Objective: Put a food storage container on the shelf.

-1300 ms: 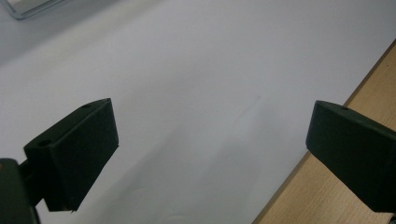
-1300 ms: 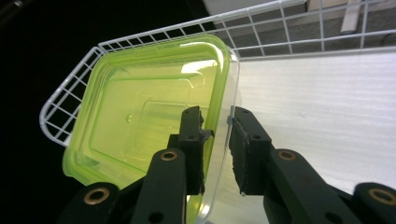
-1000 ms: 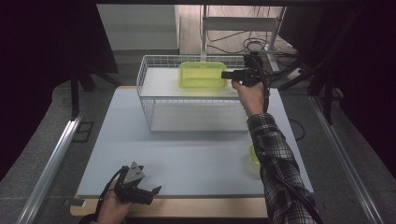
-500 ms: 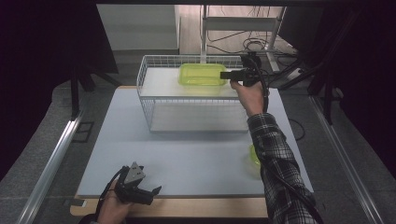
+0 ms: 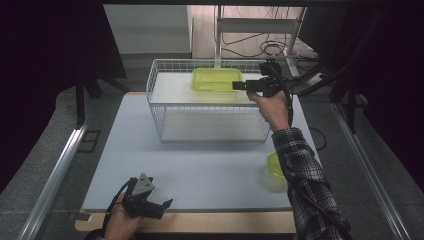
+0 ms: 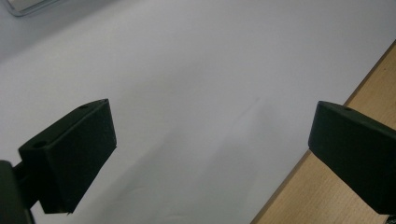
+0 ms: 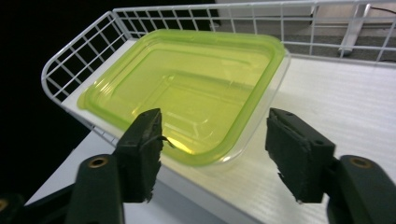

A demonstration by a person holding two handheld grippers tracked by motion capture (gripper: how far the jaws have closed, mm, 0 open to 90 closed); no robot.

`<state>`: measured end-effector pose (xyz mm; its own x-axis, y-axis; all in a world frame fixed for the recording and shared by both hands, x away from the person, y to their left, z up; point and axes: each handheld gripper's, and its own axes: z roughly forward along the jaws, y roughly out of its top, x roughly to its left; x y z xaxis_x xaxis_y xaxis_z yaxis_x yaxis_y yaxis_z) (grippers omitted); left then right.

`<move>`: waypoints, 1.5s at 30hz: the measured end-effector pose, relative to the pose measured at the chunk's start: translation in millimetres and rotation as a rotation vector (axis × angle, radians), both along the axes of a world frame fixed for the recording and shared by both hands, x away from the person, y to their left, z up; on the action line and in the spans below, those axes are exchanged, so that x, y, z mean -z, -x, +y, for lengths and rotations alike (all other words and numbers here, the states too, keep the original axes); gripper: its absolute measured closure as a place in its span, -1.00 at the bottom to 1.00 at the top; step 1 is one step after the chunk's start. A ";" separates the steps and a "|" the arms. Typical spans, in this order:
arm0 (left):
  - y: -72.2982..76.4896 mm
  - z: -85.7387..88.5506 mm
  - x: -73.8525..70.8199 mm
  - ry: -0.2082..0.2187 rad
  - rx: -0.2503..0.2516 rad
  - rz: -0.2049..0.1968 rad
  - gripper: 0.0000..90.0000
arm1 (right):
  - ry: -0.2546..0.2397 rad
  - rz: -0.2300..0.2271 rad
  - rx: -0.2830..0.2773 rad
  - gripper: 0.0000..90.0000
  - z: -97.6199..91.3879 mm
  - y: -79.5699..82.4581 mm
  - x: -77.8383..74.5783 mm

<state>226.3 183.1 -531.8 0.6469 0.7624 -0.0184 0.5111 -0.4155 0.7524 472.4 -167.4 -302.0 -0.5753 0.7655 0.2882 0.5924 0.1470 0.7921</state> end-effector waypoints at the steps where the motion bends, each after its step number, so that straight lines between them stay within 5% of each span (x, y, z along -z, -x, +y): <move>1: 0.1 0.0 -0.1 0.002 0.000 0.004 -0.99 | 0.001 0.000 -0.006 -0.24 -0.2 1.3 0.2; 15: 0.0 -0.1 -1.5 0.017 -0.002 0.017 -0.99 | 0.027 -0.046 -0.070 -0.62 -7.5 30.7 7.6; 25: -0.5 3.1 -1.2 0.054 -0.017 -0.010 -1.00 | 0.060 -0.064 -0.095 -0.81 -17.2 48.0 22.7; 45: 0.2 4.4 -3.4 0.046 -0.026 -0.035 -1.00 | 0.140 -0.133 -0.139 -1.00 -31.4 93.6 50.8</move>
<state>226.1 187.5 -528.4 0.6278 0.7777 -0.0315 0.4939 -0.3667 0.7884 378.8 -198.7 -352.9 -0.7034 0.7038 0.0995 0.4511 0.3338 0.8277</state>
